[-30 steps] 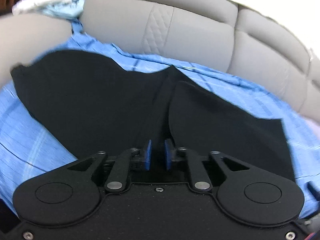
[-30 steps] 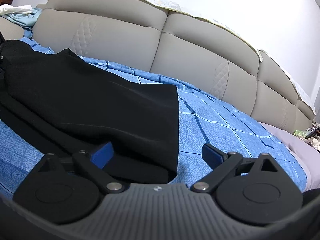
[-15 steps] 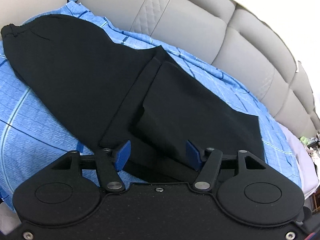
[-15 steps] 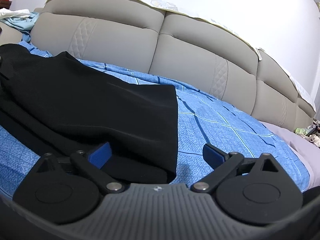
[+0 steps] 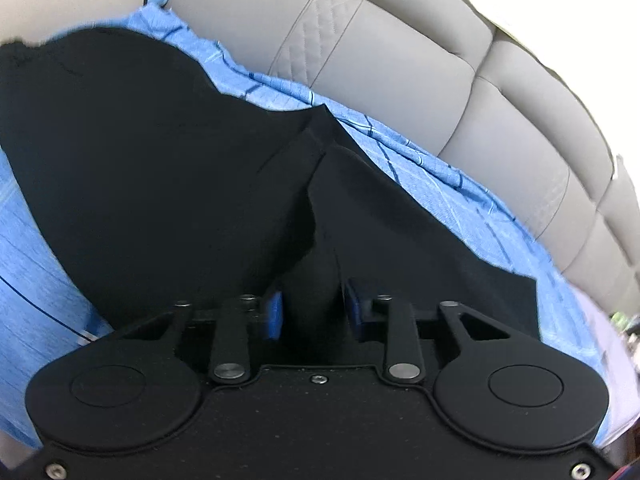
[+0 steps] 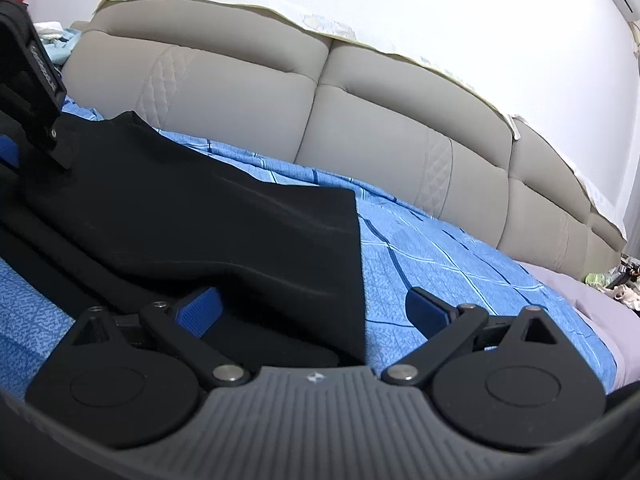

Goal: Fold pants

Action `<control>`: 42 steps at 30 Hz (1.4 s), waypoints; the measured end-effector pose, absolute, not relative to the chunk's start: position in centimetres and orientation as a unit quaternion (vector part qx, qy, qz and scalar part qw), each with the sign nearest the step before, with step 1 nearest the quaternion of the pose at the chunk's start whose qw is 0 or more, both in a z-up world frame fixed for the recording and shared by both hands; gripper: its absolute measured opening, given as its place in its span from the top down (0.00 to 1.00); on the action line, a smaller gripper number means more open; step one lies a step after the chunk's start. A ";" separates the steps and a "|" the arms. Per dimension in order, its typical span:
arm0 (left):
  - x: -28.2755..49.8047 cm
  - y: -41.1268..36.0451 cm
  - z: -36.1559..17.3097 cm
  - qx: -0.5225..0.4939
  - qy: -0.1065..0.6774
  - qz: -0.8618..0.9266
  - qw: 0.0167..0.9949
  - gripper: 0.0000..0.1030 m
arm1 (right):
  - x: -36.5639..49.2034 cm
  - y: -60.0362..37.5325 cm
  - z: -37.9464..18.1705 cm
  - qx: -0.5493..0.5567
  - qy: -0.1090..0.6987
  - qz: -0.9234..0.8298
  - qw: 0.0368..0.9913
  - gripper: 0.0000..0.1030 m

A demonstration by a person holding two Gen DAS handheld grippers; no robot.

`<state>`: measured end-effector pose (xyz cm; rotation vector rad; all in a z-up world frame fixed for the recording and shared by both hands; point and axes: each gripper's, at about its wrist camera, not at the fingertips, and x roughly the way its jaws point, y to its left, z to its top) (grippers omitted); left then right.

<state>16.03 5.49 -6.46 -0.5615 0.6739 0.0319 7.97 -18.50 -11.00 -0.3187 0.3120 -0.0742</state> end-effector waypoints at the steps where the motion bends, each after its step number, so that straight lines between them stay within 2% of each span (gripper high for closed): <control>1: 16.4 5.5 -6.6 -0.281 0.323 0.016 0.904 0.63 | 8.0 -18.5 -11.0 -0.156 0.153 -0.034 0.975 0.01; 2: 16.6 5.4 -6.7 -0.289 0.316 0.013 0.904 0.58 | 8.1 -18.4 -11.0 -0.155 0.151 -0.032 0.976 0.01; 3: 16.8 5.3 -6.6 -0.289 0.316 0.017 0.903 0.63 | 8.2 -18.4 -11.0 -0.156 0.149 -0.030 0.976 0.01; 4: 17.1 5.1 -6.4 -0.280 0.319 0.026 0.905 0.72 | 8.2 -18.3 -11.0 -0.158 0.147 -0.028 0.976 0.01; 5: 17.3 4.9 -6.1 -0.266 0.322 0.033 0.908 0.94 | 8.3 -18.3 -11.0 -0.159 0.145 -0.028 0.976 0.01; 13: 14.9 5.3 -2.4 -0.189 0.259 0.061 0.945 0.93 | 7.7 -19.0 -10.8 -0.165 0.152 -0.031 0.974 0.01; 19: 14.5 6.6 -4.1 -0.158 0.287 0.094 0.940 0.93 | 7.8 -19.7 -10.7 -0.163 0.167 -0.052 0.971 0.01; 23: 14.9 7.6 -6.4 -0.169 0.331 0.104 0.923 0.89 | 7.8 -20.7 -10.8 -0.152 0.181 -0.066 0.969 0.01; 25: 14.5 7.3 -6.4 -0.148 0.325 0.102 0.928 0.85 | 7.8 -21.0 -10.7 -0.143 0.190 -0.064 0.969 0.00; 26: 14.4 7.1 -6.2 -0.133 0.328 0.100 0.930 0.76 | 7.9 -21.1 -10.5 -0.142 0.197 -0.060 0.968 0.00; 27: 14.2 6.8 -6.0 -0.116 0.328 0.105 0.932 0.62 | 8.0 -21.2 -10.3 -0.143 0.205 -0.053 0.967 0.00; 28: 13.9 6.8 -5.6 -0.104 0.325 0.111 0.934 0.58 | 8.0 -21.4 -10.0 -0.145 0.215 -0.042 0.965 0.00; 31: 13.2 7.8 -4.1 -0.099 0.301 0.114 0.942 0.57 | 7.9 -22.0 -8.6 -0.134 0.260 0.014 0.956 0.00; 35: 13.7 9.9 -1.6 -0.129 0.272 0.094 0.949 0.55 | 7.3 -23.8 -6.4 -0.057 0.303 0.093 0.947 0.00; 40: 18.9 10.2 -1.4 -0.105 0.275 0.055 0.954 0.52 | 9.6 -24.8 -4.6 0.010 0.268 0.103 0.958 0.00; 42: 21.5 9.9 -2.3 -0.097 0.289 0.049 0.951 0.58 | 12.2 -24.7 -4.4 0.017 0.257 0.070 0.964 0.00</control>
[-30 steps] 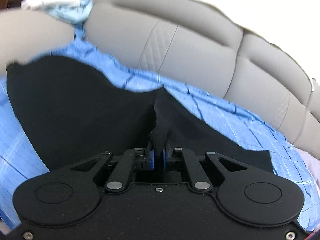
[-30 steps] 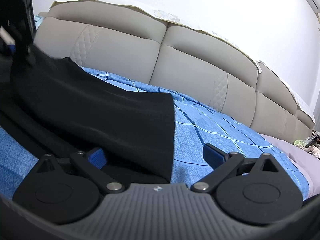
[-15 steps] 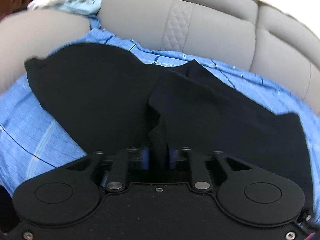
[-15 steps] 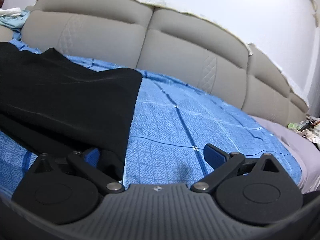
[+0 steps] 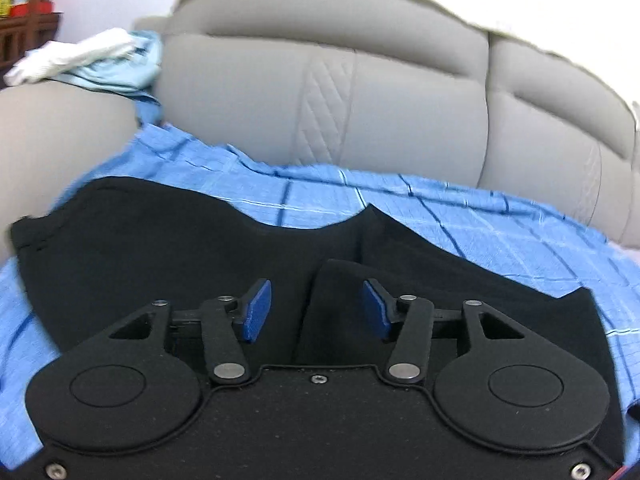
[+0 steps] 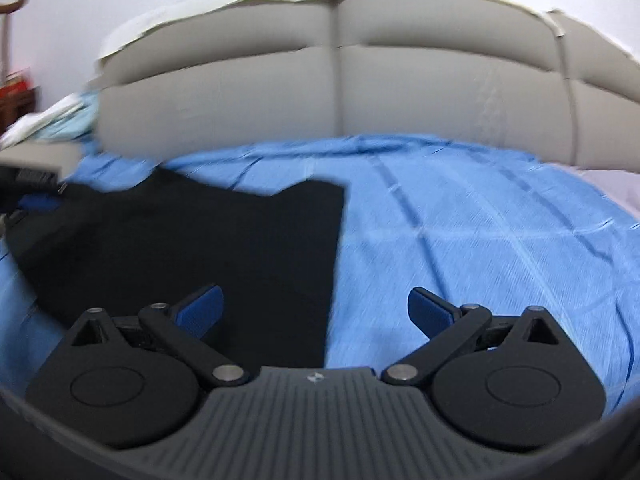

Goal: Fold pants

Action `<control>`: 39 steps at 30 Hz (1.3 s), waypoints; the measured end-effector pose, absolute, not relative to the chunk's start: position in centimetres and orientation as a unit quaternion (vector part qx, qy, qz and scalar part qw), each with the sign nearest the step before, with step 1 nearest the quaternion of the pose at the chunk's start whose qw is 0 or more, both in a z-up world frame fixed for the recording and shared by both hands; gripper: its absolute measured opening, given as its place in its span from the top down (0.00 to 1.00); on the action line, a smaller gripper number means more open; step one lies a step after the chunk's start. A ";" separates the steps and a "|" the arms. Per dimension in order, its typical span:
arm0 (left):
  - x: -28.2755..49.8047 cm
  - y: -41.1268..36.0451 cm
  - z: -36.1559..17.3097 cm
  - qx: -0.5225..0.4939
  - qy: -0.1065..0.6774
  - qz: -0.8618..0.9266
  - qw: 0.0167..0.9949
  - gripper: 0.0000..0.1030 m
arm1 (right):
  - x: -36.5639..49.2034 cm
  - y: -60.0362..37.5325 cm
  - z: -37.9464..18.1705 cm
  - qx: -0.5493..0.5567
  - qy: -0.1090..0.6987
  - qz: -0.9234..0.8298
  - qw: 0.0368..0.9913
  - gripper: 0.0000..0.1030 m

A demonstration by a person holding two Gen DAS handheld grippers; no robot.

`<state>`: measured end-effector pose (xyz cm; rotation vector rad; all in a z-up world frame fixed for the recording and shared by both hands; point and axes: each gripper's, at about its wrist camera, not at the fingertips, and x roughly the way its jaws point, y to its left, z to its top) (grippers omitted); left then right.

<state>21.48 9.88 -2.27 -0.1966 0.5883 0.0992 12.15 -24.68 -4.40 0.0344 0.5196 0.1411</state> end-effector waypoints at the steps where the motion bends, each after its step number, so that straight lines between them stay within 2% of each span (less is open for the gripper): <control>1: 22.4 9.7 -2.6 -0.097 0.295 0.048 0.949 0.60 | 13.6 -24.7 -4.3 0.028 0.254 0.061 0.965 0.00; 3: 23.5 9.0 -3.4 -0.096 0.294 0.041 0.950 0.70 | 16.4 -24.8 -4.4 0.054 0.254 0.060 0.964 0.07; 4: 23.8 8.6 -3.7 -0.091 0.290 0.037 0.952 0.73 | 17.7 -24.6 -4.4 0.059 0.253 0.059 0.964 0.14; 6: 24.1 7.5 -4.5 -0.065 0.283 0.032 0.956 0.73 | 19.9 -23.4 -4.6 0.044 0.251 0.056 0.965 0.27; 8: 24.4 6.4 -5.5 -0.035 0.281 0.036 0.958 0.73 | 21.8 -21.9 -5.1 0.015 0.253 0.055 0.966 0.50; 10: 24.8 5.7 -6.7 -0.011 0.289 0.046 0.956 0.72 | 23.0 -21.0 -6.0 -0.010 0.260 0.042 0.965 0.61; 11: 24.8 5.6 -7.1 -0.004 0.285 0.053 0.957 0.70 | 23.1 -20.8 -6.5 -0.018 0.265 0.030 0.963 0.62; 12: 24.8 5.6 -7.2 0.000 0.280 0.055 0.959 0.69 | 23.2 -20.9 -7.1 -0.019 0.268 0.018 0.963 0.60; 13: 24.8 5.6 -7.2 0.001 0.280 0.055 0.958 0.69 | 23.0 -21.2 -7.5 -0.015 0.258 0.011 0.966 0.46; 16: 25.1 5.9 -6.9 -0.001 0.288 0.055 0.956 0.66 | 22.4 -21.8 -8.0 -0.005 0.244 -0.009 0.970 0.41; 19: 25.1 6.6 -6.4 -0.006 0.292 0.063 0.954 0.66 | 21.9 -21.4 -8.3 -0.015 0.232 -0.035 0.972 0.39; 26: 25.6 8.1 -5.6 -0.025 0.323 0.017 0.946 0.65 | 21.9 -22.3 -8.3 0.011 0.234 -0.054 0.971 0.28; 28: 25.9 8.8 -5.1 -0.067 0.347 -0.040 0.935 0.62 | 21.9 -22.8 -8.2 0.017 0.236 -0.039 0.971 0.24; 29: 26.3 9.1 -5.0 -0.084 0.362 -0.062 0.926 0.55 | 21.8 -23.0 -8.2 0.018 0.236 -0.034 0.971 0.22; 30: 26.6 9.2 -5.0 -0.088 0.374 -0.072 0.920 0.54 | 21.5 -23.2 -8.1 0.018 0.234 -0.030 0.972 0.21; 39: 27.5 9.0 -5.3 -0.069 0.375 -0.054 0.923 0.56 | 15.5 -23.5 -7.7 0.008 0.219 -0.028 0.975 0.14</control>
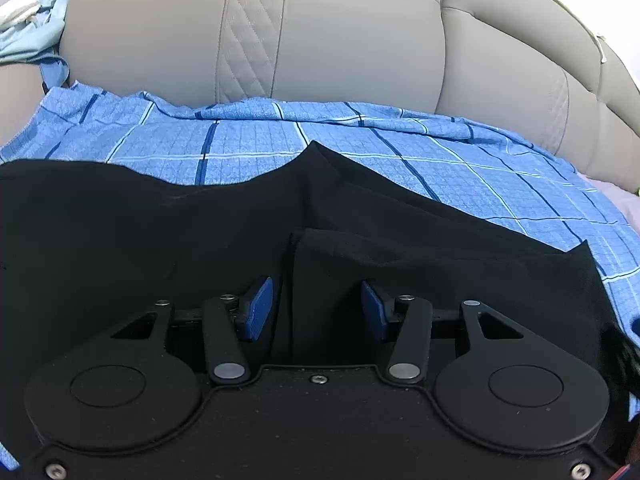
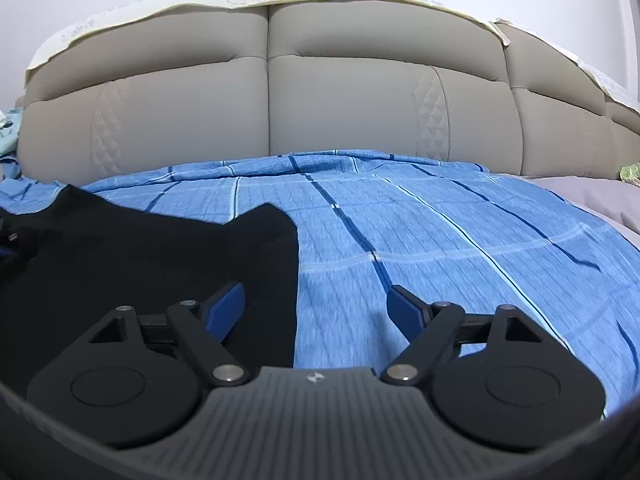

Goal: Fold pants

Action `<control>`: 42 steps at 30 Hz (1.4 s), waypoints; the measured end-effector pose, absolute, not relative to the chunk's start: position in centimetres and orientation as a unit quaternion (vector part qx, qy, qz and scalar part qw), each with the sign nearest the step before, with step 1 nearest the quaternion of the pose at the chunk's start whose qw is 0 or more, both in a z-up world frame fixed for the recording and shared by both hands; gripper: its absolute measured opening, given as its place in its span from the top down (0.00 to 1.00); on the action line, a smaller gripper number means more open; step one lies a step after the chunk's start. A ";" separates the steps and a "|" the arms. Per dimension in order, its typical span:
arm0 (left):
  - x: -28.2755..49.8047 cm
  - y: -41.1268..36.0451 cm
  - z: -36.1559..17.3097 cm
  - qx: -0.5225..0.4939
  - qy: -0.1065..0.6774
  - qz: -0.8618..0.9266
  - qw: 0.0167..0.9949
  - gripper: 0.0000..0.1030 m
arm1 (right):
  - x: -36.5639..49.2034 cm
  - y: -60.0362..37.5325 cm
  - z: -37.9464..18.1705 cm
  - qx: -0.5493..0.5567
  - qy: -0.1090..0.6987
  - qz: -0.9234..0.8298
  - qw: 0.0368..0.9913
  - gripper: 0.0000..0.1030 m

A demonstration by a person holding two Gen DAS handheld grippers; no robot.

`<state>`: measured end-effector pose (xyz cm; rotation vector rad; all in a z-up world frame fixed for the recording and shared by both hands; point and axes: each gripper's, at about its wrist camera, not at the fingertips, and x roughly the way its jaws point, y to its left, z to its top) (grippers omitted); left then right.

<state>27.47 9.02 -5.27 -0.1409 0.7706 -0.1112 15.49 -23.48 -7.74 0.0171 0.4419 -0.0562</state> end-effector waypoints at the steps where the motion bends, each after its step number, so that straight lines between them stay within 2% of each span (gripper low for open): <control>1: 27.7 8.9 -5.3 -0.064 0.374 -0.051 0.924 0.57 | 14.8 -23.3 -7.8 0.006 0.220 -0.024 0.975 0.14; 3: 28.0 8.3 -5.2 -0.049 0.372 -0.049 0.926 0.72 | 13.2 -22.3 -7.9 -0.010 0.218 -0.018 0.976 0.14; 5: 28.1 8.0 -5.2 -0.045 0.370 -0.047 0.927 0.75 | 11.6 -21.1 -8.0 -0.032 0.214 0.002 0.976 0.14; 9: 27.6 8.2 -5.1 -0.056 0.371 -0.046 0.926 0.75 | 9.2 -18.5 -8.5 -0.089 0.204 0.039 0.974 0.13; 10: 27.5 8.3 -5.1 -0.061 0.372 -0.049 0.925 0.73 | 9.0 -18.1 -8.5 -0.101 0.204 0.048 0.973 0.12; 12: 27.1 9.0 -5.0 -0.077 0.375 -0.058 0.922 0.58 | 9.4 -17.5 -8.3 -0.120 0.199 0.054 0.971 0.12; 16: 27.1 9.7 -5.1 -0.085 0.376 -0.070 0.920 0.45 | 11.3 -18.0 -7.0 -0.097 0.187 0.030 0.977 0.11; 18: 27.4 9.3 -5.3 -0.082 0.375 -0.077 0.920 0.24 | 12.4 -18.8 -6.4 -0.069 0.185 0.017 0.980 0.11; 19: 27.5 8.8 -5.3 -0.075 0.374 -0.082 0.921 0.21 | 12.8 -19.0 -6.3 -0.060 0.185 0.011 0.981 0.11; 20: 27.4 8.1 -5.4 -0.061 0.372 -0.079 0.923 0.21 | 13.1 -19.2 -6.2 -0.055 0.184 0.004 0.981 0.11; 23: 26.4 5.6 -5.7 0.008 0.347 -0.072 0.935 0.45 | 13.4 -19.3 -6.3 -0.061 0.182 -0.009 0.981 0.11; 24: 26.1 5.2 -5.7 0.011 0.342 -0.075 0.937 0.47 | 13.6 -19.4 -6.4 -0.062 0.184 -0.010 0.981 0.11; 28: 26.4 6.2 -5.6 -0.046 0.350 -0.067 0.933 0.45 | 13.6 -19.5 -6.9 -0.067 0.194 -0.010 0.979 0.11; 30: 27.0 6.9 -5.6 -0.064 0.353 -0.055 0.932 0.26 | 13.7 -19.5 -7.0 -0.071 0.193 -0.009 0.979 0.11; 32: 27.7 7.4 -5.7 -0.071 0.355 -0.048 0.931 0.23 | 14.2 -19.6 -6.8 -0.074 0.188 -0.008 0.979 0.11; 34: 28.2 7.6 -5.8 -0.073 0.358 -0.048 0.930 0.25 | 15.2 -19.8 -6.4 -0.071 0.188 -0.005 0.980 0.10; 35: 28.3 7.6 -5.7 -0.074 0.356 -0.047 0.930 0.36 | 15.9 -20.0 -6.1 -0.069 0.192 -0.002 0.979 0.09; 36: 28.3 7.5 -5.7 -0.074 0.353 -0.048 0.931 0.54 | 16.5 -20.1 -6.0 -0.066 0.196 -0.001 0.978 0.09; 39: 28.1 7.3 -5.6 -0.077 0.347 -0.046 0.933 0.72 | 18.6 -20.7 -5.7 -0.046 0.216 0.003 0.975 0.09; 42: 28.4 7.2 -5.5 -0.084 0.343 -0.047 0.934 0.77 | 20.8 -21.9 -5.8 0.000 0.246 0.029 0.969 0.09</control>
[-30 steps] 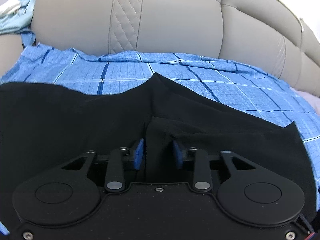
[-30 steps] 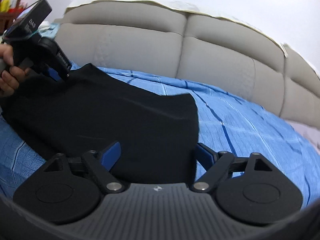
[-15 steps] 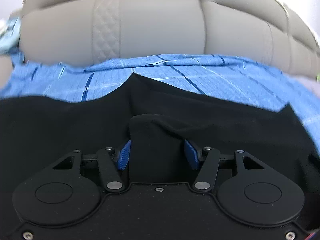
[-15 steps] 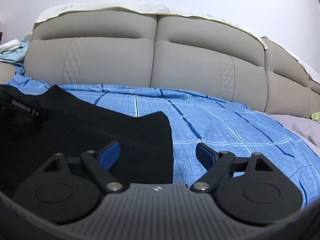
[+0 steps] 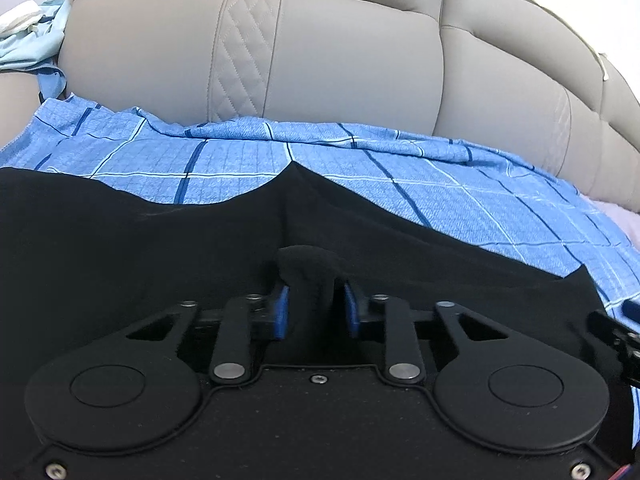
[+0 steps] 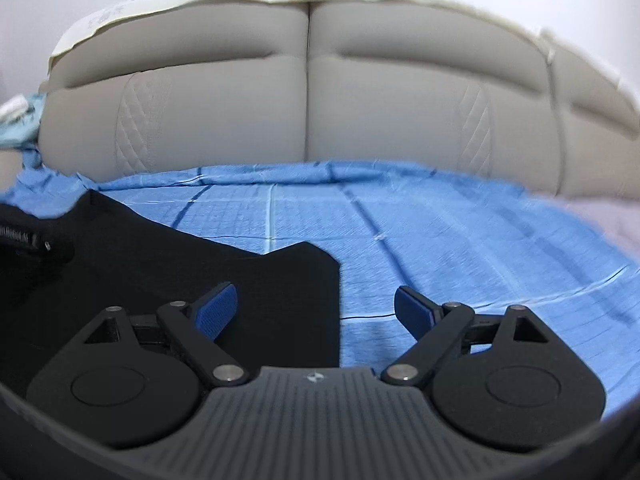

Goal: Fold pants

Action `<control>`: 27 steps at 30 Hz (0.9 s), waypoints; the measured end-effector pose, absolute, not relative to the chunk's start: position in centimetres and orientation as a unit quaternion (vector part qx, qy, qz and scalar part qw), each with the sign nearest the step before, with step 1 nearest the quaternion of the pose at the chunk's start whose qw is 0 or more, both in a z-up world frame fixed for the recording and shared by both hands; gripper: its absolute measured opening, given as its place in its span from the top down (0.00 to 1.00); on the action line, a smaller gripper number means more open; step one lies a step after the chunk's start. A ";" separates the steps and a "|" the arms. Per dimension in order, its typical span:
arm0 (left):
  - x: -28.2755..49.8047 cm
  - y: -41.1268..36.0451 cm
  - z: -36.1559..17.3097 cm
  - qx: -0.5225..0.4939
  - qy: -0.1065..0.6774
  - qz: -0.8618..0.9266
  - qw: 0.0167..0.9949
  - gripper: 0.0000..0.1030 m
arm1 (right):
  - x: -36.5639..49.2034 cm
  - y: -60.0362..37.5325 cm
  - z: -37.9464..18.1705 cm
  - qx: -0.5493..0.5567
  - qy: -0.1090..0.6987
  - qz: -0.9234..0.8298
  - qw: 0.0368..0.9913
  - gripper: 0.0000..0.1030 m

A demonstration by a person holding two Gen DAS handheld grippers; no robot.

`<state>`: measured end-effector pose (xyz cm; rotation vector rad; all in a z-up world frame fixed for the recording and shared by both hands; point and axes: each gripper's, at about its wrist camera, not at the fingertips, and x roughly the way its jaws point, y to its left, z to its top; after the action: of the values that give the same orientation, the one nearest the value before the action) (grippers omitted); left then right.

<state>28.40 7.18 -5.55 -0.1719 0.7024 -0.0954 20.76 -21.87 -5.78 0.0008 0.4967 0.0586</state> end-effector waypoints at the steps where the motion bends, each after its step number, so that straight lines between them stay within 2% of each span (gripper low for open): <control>1: 28.7 7.1 -5.5 -0.084 0.344 -0.046 0.934 0.77 | 21.7 -22.4 -5.9 0.018 0.258 0.043 0.965 0.09; 3: 29.2 7.0 -5.4 -0.086 0.344 -0.045 0.934 0.79 | 23.6 -23.7 -6.4 0.057 0.281 0.058 0.956 0.15; 6: 29.4 7.0 -5.3 -0.089 0.340 -0.044 0.935 0.82 | 25.9 -26.0 -7.2 0.140 0.295 0.069 0.943 0.35; 7: 29.3 7.0 -5.3 -0.087 0.336 -0.045 0.937 0.82 | 26.0 -26.4 -7.1 0.153 0.300 0.072 0.939 0.45; 8: 29.2 6.9 -5.3 -0.084 0.332 -0.045 0.938 0.84 | 26.1 -26.7 -7.1 0.163 0.305 0.079 0.935 0.65; 9: 29.2 6.8 -5.3 -0.079 0.328 -0.047 0.940 0.84 | 26.0 -26.9 -7.1 0.168 0.310 0.085 0.932 0.67; 11: 29.4 6.4 -5.0 -0.062 0.321 -0.048 0.944 0.88 | 25.6 -26.9 -7.0 0.156 0.303 0.093 0.936 0.86; 13: 30.3 5.9 -4.4 -0.045 0.317 -0.053 0.946 0.89 | 25.6 -26.9 -6.3 0.150 0.291 0.088 0.941 0.89; 16: 31.9 5.2 -3.4 -0.023 0.306 -0.061 0.950 0.89 | 26.5 -27.2 -5.3 0.153 0.274 0.080 0.946 0.89; 19: 33.1 4.5 -3.9 0.005 0.328 -0.037 0.944 0.86 | 27.6 -27.0 -5.7 0.145 0.288 0.064 0.945 0.85; 20: 33.1 4.6 -4.4 0.010 0.338 -0.025 0.941 0.81 | 27.9 -26.7 -6.2 0.137 0.300 0.053 0.942 0.74; 21: 32.8 4.8 -4.6 0.011 0.344 -0.017 0.939 0.76 | 27.8 -26.6 -6.8 0.129 0.310 0.041 0.941 0.56; 22: 32.2 5.0 -4.8 0.009 0.346 -0.009 0.938 0.75 | 27.2 -26.5 -7.1 0.122 0.298 0.042 0.946 0.53; 24: 30.4 6.2 -4.7 -0.006 0.342 -0.008 0.940 0.63 | 25.7 -26.3 -7.0 0.103 0.287 0.037 0.952 0.31; 25: 29.5 6.8 -4.5 -0.015 0.339 -0.005 0.941 0.62 | 24.9 -26.2 -6.9 0.094 0.280 0.034 0.955 0.17; 27: 27.3 8.1 -3.9 -0.038 0.329 -0.001 0.944 0.55 | 23.3 -25.5 -6.5 0.073 0.261 0.038 0.962 0.15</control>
<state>27.31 8.12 -3.86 -0.0781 0.6697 -0.0026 23.28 -25.48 -6.47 0.1470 0.5296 0.0766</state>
